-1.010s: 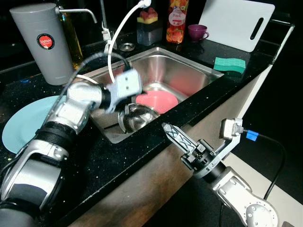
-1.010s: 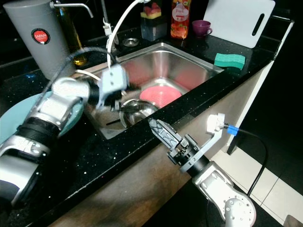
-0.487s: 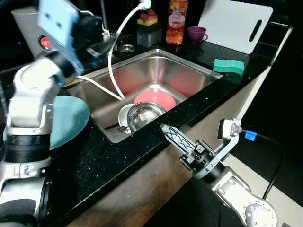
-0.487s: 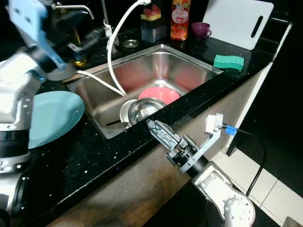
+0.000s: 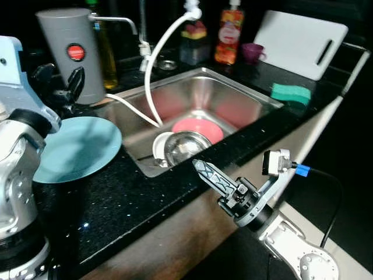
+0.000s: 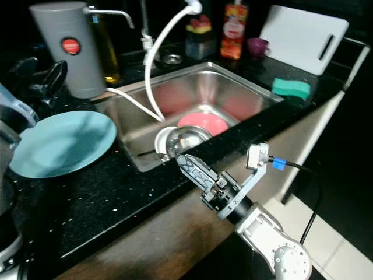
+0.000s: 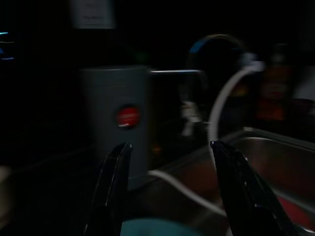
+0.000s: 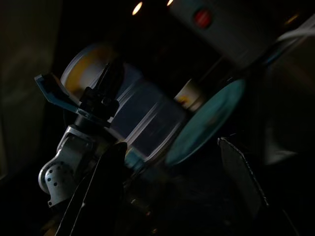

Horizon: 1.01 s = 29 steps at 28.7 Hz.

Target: Kitchen organization

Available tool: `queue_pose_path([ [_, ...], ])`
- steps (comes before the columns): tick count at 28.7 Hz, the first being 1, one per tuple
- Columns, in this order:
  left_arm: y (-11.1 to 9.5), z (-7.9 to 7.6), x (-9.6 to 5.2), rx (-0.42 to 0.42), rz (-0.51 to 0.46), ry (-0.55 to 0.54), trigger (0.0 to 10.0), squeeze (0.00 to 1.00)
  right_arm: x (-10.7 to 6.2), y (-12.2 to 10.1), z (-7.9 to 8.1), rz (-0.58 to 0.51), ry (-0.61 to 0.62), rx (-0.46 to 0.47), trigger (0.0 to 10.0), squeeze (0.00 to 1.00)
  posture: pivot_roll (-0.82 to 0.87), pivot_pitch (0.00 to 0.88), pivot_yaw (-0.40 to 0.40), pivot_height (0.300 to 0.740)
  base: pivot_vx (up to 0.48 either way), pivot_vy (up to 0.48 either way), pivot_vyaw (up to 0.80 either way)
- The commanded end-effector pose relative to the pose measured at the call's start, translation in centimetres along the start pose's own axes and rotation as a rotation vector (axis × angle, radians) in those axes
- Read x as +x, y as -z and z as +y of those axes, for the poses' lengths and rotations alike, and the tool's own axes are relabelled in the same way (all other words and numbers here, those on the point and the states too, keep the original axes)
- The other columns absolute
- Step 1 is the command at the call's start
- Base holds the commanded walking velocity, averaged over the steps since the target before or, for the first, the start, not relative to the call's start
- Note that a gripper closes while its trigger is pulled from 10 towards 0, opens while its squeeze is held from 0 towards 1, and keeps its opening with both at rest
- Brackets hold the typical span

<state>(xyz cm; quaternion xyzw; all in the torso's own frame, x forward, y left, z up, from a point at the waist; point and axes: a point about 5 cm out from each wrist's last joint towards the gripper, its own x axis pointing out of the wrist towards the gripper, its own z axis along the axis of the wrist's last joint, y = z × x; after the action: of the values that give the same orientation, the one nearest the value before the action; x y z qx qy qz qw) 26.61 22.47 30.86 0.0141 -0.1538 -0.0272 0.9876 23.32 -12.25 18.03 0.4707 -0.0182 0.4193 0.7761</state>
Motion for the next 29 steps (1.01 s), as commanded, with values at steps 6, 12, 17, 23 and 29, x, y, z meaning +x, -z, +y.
queue_pose_path([
  [6,0.6,-0.3,-1.4,-0.044,0.104,-0.057,10.0,0.00,-0.1,0.3,0.0,0.012,-0.021,0.034,10.0,0.00,0.16,0.000,0.007,0.740,0.000,0.000,0.79],
  [12,2.1,-0.7,-3.4,-0.109,0.229,-0.150,10.0,0.00,-0.2,0.4,0.0,0.032,-0.024,0.035,10.0,0.00,0.17,0.000,-0.002,0.740,0.000,0.000,0.70],
  [17,3.5,-2.1,-4.3,-0.245,0.326,-0.116,10.0,0.00,-0.1,0.5,-0.1,0.055,-0.019,0.039,10.0,0.00,0.18,0.000,-0.009,0.740,0.000,0.000,0.00],
  [23,4.8,-3.7,-5.3,-0.462,0.390,-0.131,10.0,0.00,-0.1,0.4,-0.1,0.063,-0.021,0.040,10.0,0.00,0.18,0.000,-0.012,0.740,0.000,0.000,0.00],
  [29,5.9,-3.3,-5.6,-0.598,0.449,-0.206,10.0,0.00,-0.1,0.4,-0.2,0.069,-0.020,0.037,10.0,0.00,0.17,0.000,-0.012,0.740,0.000,0.000,0.00],
])
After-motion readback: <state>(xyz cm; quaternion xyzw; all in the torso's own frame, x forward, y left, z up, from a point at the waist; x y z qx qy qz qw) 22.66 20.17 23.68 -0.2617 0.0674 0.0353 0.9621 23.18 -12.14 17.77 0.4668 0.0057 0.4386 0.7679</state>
